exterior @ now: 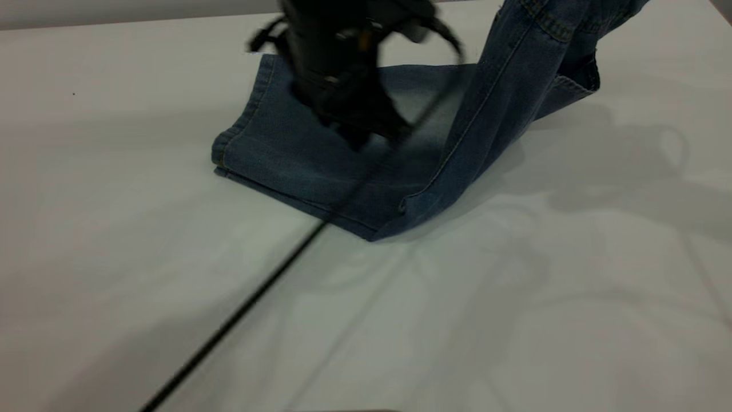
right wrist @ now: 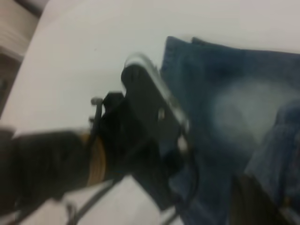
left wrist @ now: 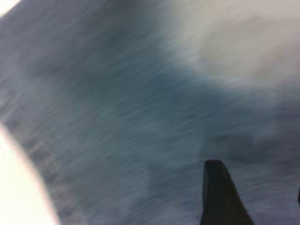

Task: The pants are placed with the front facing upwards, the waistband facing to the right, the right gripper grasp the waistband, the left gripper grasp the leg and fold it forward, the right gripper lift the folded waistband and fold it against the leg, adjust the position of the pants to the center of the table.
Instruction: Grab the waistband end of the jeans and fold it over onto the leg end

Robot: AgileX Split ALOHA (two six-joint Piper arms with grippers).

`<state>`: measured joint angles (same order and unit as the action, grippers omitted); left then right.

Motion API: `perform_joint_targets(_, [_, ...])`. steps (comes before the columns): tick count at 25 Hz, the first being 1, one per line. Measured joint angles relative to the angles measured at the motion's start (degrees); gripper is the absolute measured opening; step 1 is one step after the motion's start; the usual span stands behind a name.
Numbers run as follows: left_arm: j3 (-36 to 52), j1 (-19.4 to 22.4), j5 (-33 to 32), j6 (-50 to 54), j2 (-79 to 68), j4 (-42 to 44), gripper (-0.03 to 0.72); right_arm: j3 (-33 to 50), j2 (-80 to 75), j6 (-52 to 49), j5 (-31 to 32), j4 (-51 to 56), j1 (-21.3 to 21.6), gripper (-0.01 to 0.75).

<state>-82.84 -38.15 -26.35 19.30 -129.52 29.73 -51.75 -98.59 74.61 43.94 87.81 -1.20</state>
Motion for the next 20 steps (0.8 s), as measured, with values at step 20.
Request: perform_joint_targets(20, [0.0, 3.2, -4.3, 0.3, 3.6, -1.1, 0.356, 0.0, 0.0, 7.6, 1.3, 7.5, -9.1, 0.041])
